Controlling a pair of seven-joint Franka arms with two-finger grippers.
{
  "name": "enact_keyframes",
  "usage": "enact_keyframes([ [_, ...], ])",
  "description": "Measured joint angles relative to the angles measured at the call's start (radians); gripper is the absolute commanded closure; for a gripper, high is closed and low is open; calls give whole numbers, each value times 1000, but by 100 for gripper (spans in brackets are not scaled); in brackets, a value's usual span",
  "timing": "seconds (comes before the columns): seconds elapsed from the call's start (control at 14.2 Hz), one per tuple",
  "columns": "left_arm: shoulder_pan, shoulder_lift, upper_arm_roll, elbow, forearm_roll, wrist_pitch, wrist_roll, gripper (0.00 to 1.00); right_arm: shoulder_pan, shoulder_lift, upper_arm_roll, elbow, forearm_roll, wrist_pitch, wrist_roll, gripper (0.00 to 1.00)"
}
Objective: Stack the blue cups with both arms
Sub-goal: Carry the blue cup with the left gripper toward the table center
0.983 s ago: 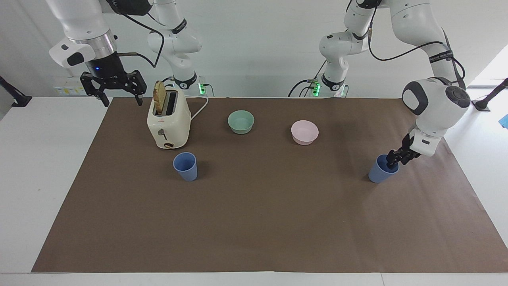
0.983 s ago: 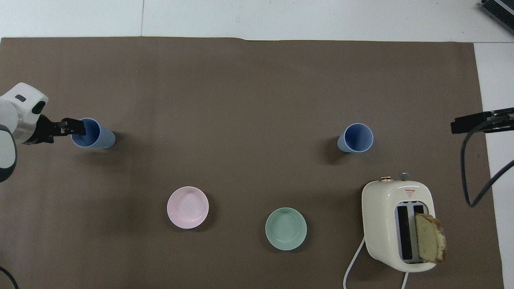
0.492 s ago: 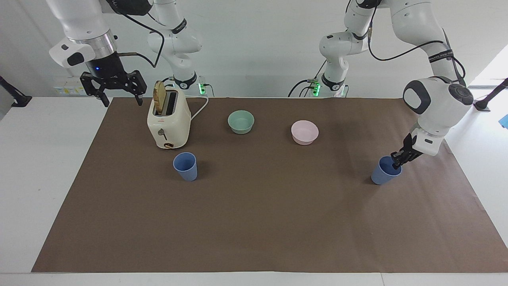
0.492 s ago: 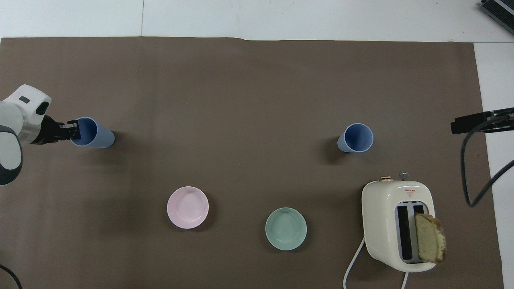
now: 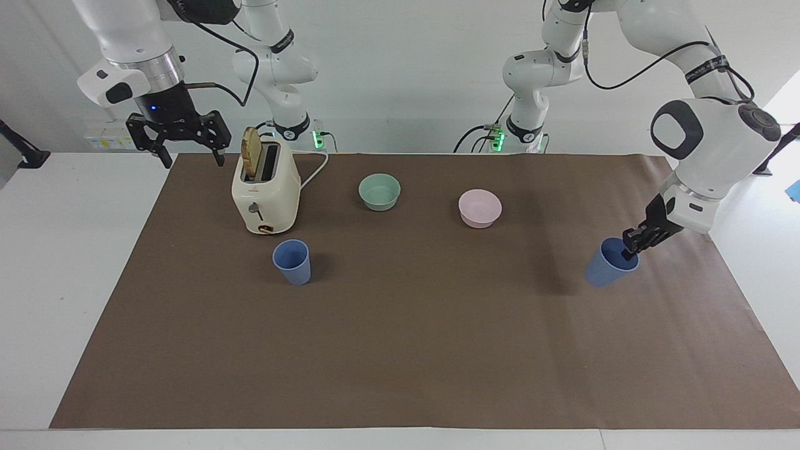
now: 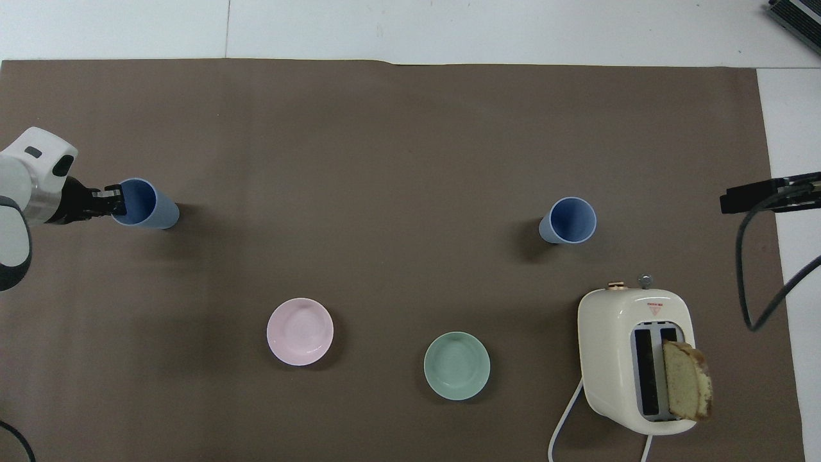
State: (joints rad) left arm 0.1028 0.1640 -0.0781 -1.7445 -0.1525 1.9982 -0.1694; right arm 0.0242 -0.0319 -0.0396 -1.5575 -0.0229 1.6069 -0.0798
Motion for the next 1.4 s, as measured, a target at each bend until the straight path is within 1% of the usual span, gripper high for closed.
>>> enact_keyframes([
  [0.14,-83,-3,-3,33,0,-22,-116,100,0,0,0,0,0,0,0,0],
  [0.42,-271,6,-7,35,3,-17,-321,100,0,0,0,0,0,0,0,0],
  [0.56,-352,29,-7,34,17,13,-409,100,0,0,0,0,0,0,0,0],
  [0.7,-424,68,-8,32,38,48,-471,100,0,0,0,0,0,0,0,0],
  [0.91,-493,124,-7,29,48,90,-510,100,0,0,0,0,0,0,0,0],
  [1.05,-524,146,-7,21,49,108,-530,100,0,0,0,0,0,0,0,0],
  [1.4,-566,150,-6,-46,50,193,-546,100,0,0,0,0,0,0,0,0],
])
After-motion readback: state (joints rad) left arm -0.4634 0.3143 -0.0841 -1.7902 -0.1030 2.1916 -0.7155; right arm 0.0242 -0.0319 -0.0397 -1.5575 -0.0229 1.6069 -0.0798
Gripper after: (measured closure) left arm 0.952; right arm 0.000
